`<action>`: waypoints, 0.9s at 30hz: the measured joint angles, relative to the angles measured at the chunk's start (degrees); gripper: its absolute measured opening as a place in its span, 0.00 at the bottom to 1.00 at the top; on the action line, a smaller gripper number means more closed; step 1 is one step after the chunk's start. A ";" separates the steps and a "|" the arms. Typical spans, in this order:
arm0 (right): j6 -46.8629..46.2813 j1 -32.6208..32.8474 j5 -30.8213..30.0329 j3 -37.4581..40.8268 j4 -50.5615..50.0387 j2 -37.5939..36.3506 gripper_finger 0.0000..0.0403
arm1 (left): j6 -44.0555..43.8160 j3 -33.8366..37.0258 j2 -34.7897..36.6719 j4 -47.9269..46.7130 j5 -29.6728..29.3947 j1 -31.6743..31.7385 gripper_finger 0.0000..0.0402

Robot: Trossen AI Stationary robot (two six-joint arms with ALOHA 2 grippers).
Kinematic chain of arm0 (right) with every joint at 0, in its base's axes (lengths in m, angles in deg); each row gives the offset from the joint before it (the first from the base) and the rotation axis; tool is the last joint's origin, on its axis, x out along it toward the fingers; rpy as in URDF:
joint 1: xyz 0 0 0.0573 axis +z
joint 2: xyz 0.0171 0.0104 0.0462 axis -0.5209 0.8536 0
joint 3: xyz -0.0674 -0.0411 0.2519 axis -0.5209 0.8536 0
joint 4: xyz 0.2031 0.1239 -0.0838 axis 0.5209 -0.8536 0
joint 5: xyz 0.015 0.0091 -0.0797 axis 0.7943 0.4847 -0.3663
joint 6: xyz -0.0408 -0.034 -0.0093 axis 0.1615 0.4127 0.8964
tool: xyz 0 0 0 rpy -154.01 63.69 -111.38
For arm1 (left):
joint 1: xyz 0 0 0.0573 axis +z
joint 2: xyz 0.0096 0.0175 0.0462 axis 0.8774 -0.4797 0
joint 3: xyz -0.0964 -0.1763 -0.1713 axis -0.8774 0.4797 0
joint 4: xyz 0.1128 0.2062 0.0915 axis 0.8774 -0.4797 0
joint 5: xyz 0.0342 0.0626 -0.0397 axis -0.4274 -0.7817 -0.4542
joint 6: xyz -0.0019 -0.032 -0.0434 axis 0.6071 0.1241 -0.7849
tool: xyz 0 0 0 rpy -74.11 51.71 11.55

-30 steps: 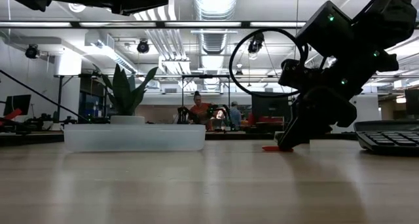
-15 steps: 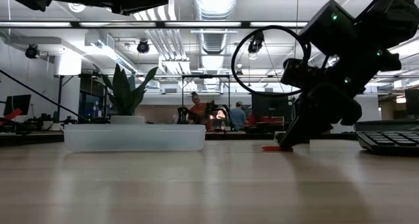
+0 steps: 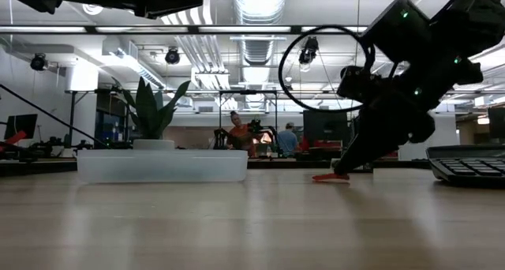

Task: Pack school essentials
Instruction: Put the orange eraser into the blue supply box

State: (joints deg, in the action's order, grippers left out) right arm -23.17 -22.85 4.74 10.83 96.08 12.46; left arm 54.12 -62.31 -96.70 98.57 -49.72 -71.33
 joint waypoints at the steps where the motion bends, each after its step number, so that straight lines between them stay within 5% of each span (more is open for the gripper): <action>1: -0.42 0.49 1.21 -0.26 0.02 -0.17 0.06 | 0.00 0.00 0.00 0.00 0.01 0.02 0.19; 9: -3.19 6.72 4.95 -3.71 0.39 0.79 0.02 | -0.02 0.02 0.00 0.02 0.00 0.01 0.19; 15: -5.13 8.08 -1.31 -6.15 -6.09 0.19 0.02 | -2.82 0.02 -1.98 0.94 0.51 -0.21 0.19; 20: -5.09 6.14 -8.71 -6.75 -13.16 0.33 0.02 | -6.11 -2.61 -9.73 1.29 1.24 -0.24 0.19; 27: -0.43 3.14 -8.72 -6.50 -13.28 0.38 0.02 | -6.08 -11.98 -23.40 0.87 2.85 -0.32 0.19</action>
State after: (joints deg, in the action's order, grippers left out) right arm -23.60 -19.71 -3.98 4.32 82.80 12.84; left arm 48.04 -74.29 -120.10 99.45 -46.87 -71.65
